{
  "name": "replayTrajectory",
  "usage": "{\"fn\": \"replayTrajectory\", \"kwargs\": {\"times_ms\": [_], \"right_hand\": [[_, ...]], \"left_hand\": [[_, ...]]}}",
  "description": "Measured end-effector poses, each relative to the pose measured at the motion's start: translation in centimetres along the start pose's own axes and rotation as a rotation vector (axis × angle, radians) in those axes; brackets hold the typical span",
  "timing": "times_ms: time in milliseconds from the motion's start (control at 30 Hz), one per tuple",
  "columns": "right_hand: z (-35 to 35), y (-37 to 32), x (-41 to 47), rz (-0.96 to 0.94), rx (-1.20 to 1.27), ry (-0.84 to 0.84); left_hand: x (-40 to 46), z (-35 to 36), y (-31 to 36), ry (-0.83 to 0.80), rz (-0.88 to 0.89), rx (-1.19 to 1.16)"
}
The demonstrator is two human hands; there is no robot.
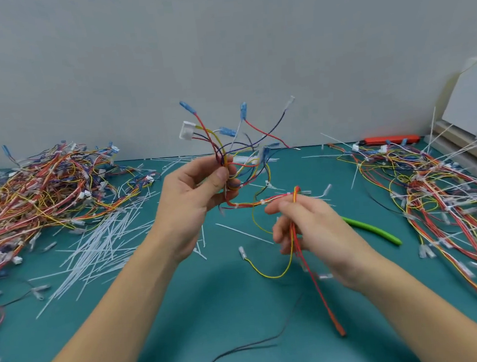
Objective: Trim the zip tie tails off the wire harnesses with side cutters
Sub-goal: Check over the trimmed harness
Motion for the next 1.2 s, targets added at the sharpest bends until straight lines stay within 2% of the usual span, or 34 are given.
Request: {"fn": "replayTrajectory", "kwargs": {"times_ms": [100,167,200,233,300,367,500,567,633,767,867,967,1067,1200], "right_hand": [[-0.4,-0.5,-0.3,-0.128,-0.571,0.041],[-0.1,-0.5,-0.5,-0.179,-0.742,0.01],[0.0,-0.5,-0.5,-0.184,-0.674,-0.02],[0.1,-0.5,-0.6,-0.163,-0.498,-0.048],[0.3,-0.6,-0.7,-0.088,-0.008,-0.088],[0.2,-1.0,-0.7,-0.028,0.367,-0.087],[-0.7,-0.9,-0.3,0.075,0.833,-0.034],[-1.0,-0.5,-0.1,0.123,0.985,-0.02],[-1.3,-0.3,0.1,0.139,1.034,-0.001],[-1.4,0.0,0.3,0.136,1.016,0.007],[-0.8,0.5,0.1,0.191,0.862,-0.036],[-0.1,0.6,-0.3,0.192,0.618,-0.104],[0.4,-0.4,-0.7,0.014,0.323,-0.112],[2.2,-1.8,-2.2,-0.323,-0.356,-0.139]], "left_hand": [[-0.5,-0.8,0.4,0.122,0.01,0.171],[-0.9,-1.3,0.9,0.174,0.017,0.267],[-1.1,-1.5,1.2,0.183,0.007,0.31],[-1.3,-1.5,1.3,0.177,-0.014,0.335],[-2.1,-1.2,1.2,0.124,-0.076,0.334],[-3.3,-0.3,1.0,0.032,-0.103,0.335],[-6.3,1.5,-0.3,-0.228,-0.138,0.367],[-7.8,1.8,-1.3,-0.394,-0.16,0.523],[-8.6,1.7,-2.0,-0.487,-0.159,0.661],[-8.2,1.5,-1.9,-0.352,-0.14,0.512],[-7.3,1.2,-1.1,-0.183,-0.079,0.449],[-6.8,0.7,-1.2,-0.101,-0.194,0.124],[-6.8,0.5,-1.6,0.016,-0.333,-0.088],[-7.0,1.2,-2.6,0.134,-0.354,0.011]]}}
Point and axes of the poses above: each hand's wrist, its own x-axis towards the middle knuckle, its own z-axis out of the palm, y = z × x, the point moved 6 cm from there along x, towards the middle knuckle, and after that the axes turned 3 degrees about -y, right-handed, at the moved point
